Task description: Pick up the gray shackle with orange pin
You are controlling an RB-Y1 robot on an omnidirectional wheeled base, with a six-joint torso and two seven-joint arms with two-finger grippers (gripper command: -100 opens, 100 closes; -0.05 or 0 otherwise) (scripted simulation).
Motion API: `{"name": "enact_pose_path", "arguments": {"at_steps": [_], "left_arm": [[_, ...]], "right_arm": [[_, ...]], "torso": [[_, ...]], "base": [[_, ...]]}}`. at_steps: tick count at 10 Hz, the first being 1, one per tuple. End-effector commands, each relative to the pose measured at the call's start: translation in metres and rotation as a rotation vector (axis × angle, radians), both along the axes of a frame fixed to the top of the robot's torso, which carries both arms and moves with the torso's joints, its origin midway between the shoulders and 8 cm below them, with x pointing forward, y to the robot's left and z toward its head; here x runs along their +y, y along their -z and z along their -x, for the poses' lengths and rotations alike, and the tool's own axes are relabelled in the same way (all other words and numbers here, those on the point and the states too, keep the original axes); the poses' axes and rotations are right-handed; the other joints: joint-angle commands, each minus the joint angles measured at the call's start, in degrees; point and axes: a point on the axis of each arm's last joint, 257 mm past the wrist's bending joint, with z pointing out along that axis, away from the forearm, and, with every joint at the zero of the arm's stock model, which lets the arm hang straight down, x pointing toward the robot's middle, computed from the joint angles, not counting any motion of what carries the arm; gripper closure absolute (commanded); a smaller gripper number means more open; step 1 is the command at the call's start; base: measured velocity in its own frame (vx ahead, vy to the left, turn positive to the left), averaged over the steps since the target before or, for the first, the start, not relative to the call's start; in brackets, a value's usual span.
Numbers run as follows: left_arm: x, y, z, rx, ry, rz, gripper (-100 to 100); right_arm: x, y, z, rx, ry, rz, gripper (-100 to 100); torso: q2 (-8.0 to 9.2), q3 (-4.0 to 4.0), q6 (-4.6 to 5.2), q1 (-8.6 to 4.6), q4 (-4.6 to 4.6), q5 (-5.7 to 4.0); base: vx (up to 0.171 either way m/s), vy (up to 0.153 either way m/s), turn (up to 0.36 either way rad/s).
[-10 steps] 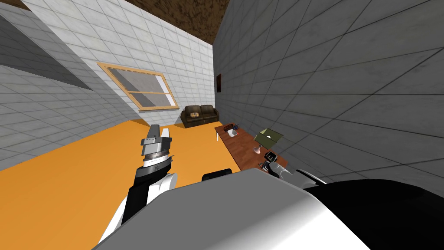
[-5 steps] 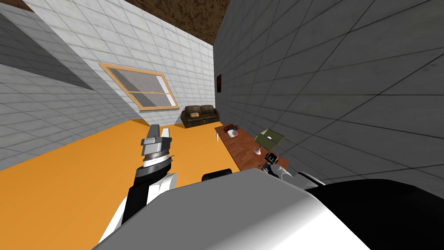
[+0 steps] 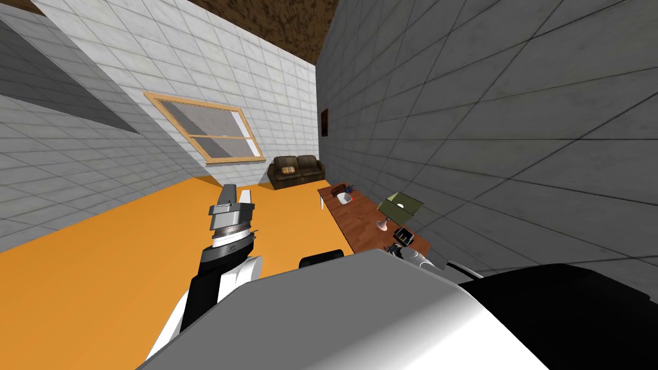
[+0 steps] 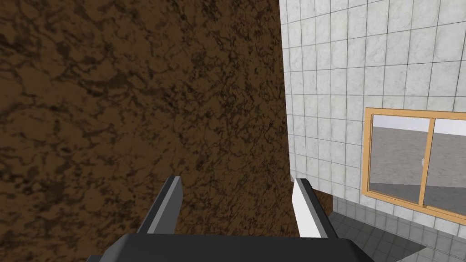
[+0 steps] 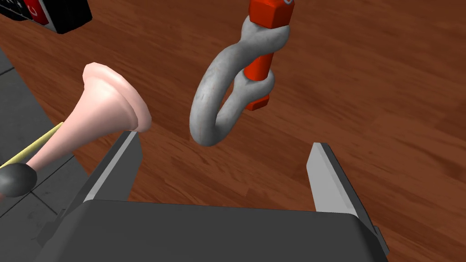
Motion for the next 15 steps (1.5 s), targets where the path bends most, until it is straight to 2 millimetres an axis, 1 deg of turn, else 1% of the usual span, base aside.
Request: {"name": "enact_pose_path", "arguments": {"at_steps": [1,2,3,6,8,9,11,12,14,15], "left_arm": [[0.0,0.0,0.0,0.0,0.0,0.0,0],[0.0,0.0,0.0,0.0,0.0,0.0,0],[0.0,0.0,0.0,0.0,0.0,0.0,0],[0.0,0.0,0.0,0.0,0.0,0.0,0],[0.0,0.0,0.0,0.0,0.0,0.0,0],[0.0,0.0,0.0,0.0,0.0,0.0,0],[0.0,0.0,0.0,0.0,0.0,0.0,0],[0.0,0.0,0.0,0.0,0.0,0.0,0],[0.0,0.0,0.0,0.0,0.0,0.0,0],[0.0,0.0,0.0,0.0,0.0,0.0,0]], "right_arm": [[-0.0037,-0.0033,-0.0049,-0.023,0.022,-0.003,-100],[-0.0048,-0.0042,-0.0057,-0.024,0.019,0.001,-100],[-0.0103,-0.0085,-0.0092,-0.035,0.022,0.012,-100],[-0.0105,-0.0086,-0.0093,-0.016,-0.026,0.032,-100],[-0.0085,-0.0076,-0.0104,-0.029,-0.006,0.03,-100],[-0.0067,-0.0059,-0.0099,-0.017,-0.031,0.047,-100],[-0.0065,-0.0064,-0.0111,-0.04,0.01,0.029,-100],[-0.0048,-0.0045,-0.0101,-0.024,-0.018,0.048,-100],[-0.0047,-0.0049,-0.0108,-0.045,0.023,0.03,-100],[-0.003,-0.0029,-0.0093,-0.03,-0.002,0.047,-100]], "torso": [[0.0,0.0,0.0,0.0,0.0,0.0],[0.04,0.02,0.0,0.04,0.01,0.03],[0.05,0.03,0.0,0.05,0.01,0.02],[0.05,0.03,0.0,0.02,0.01,0.02],[0.08,0.05,-0.03,-0.04,0.02,0.01],[0.12,0.07,0.0,-0.08,0.03,0.0],[0.15,0.09,0.01,-0.09,0.04,-0.01],[0.11,0.07,0.01,-0.04,0.03,0.0],[0.13,0.08,0.0,-0.06,0.03,0.0],[0.09,0.05,0.01,-0.03,0.02,0.0]], "base": [[-0.003,0.007,-0.002],[-0.005,0.006,-0.002],[0.0,0.0,0.0],[0.0,0.0,0.0],[-0.021,-0.026,0.081],[-0.036,-0.034,0.104],[-0.021,-0.02,0.022],[-0.025,-0.018,0.09],[-0.016,-0.018,0.035],[-0.022,-0.015,0.086]]}}
